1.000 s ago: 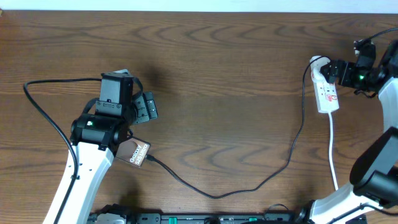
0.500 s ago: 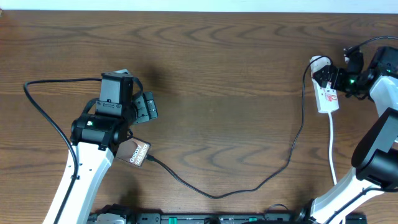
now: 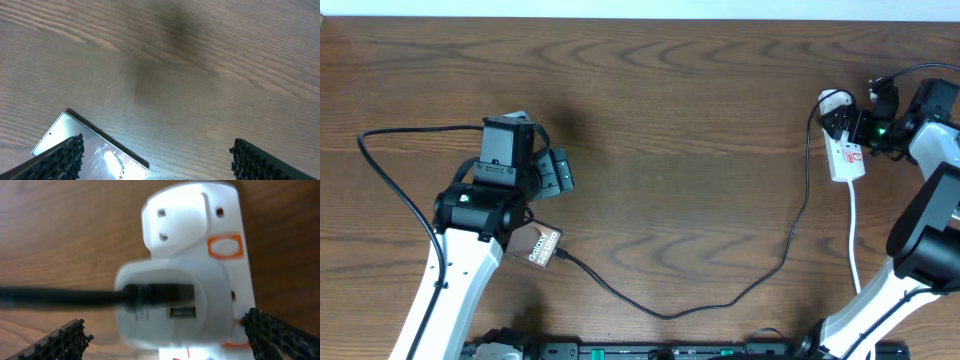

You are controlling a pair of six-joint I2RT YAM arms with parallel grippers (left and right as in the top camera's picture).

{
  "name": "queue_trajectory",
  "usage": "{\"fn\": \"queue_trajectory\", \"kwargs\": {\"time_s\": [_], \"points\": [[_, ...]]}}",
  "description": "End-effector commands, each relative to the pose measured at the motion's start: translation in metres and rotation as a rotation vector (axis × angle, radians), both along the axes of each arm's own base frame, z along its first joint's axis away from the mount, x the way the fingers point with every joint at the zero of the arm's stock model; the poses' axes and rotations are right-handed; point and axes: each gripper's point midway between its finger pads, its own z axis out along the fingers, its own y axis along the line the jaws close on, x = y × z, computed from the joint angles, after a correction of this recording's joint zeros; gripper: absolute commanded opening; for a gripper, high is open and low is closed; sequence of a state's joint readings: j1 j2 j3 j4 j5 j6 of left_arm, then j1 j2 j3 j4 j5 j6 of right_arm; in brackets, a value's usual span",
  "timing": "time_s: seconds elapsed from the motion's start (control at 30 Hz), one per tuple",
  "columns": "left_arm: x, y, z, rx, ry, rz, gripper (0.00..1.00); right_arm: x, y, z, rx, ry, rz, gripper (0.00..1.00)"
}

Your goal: Plug charger to phone and switch on socket

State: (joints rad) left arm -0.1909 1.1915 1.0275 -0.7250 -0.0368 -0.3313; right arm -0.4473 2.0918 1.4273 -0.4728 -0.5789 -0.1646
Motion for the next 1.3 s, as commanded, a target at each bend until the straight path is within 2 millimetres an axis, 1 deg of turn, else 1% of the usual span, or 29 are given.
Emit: {"fn": "queue_trajectory", "kwargs": {"time_s": [0.0,0.13,0.4,0.57,0.77,0.83,0.93,1.03,1.13,1.27], "points": [[0.004,0.002,0.006,0.025,-0.018,-0.007,0.93,-0.006,0.025,-0.014,0.110,0.040,0.034,0.99],[0.004,0.002,0.006,0.025,-0.018,-0.007,0.93,-0.005,0.027,-0.012,0.110,0.035,0.039,0.99],[0.004,0.002,0.007,0.025,-0.019,-0.007,0.93,-0.010,0.033,-0.014,0.128,0.073,0.038,0.99],[0.004,0.002,0.006,0.025,-0.018,-0.007,0.93,-0.012,0.032,-0.015,0.132,0.089,0.021,0.99],[0.004,0.002,0.006,0.025,-0.018,-0.007,0.93,-0.011,0.019,-0.015,0.068,0.119,-0.016,0.99],[0.004,0.002,0.006,0.025,-0.018,-0.007,0.93,-0.011,0.014,-0.012,0.042,0.133,-0.029,0.99],[0.004,0.002,0.006,0.025,-0.018,-0.007,0.93,-0.010,0.007,0.000,0.004,0.135,-0.045,0.99],[0.004,0.002,0.006,0.025,-0.018,-0.007,0.93,-0.006,0.004,0.010,-0.013,0.115,-0.049,0.99],[0.004,0.002,0.006,0.025,-0.018,-0.007,0.93,-0.006,0.000,0.012,-0.032,0.118,-0.057,0.99],[0.004,0.002,0.006,0.025,-0.018,-0.007,0.93,-0.006,0.001,0.012,-0.031,0.120,-0.055,0.99]]}}
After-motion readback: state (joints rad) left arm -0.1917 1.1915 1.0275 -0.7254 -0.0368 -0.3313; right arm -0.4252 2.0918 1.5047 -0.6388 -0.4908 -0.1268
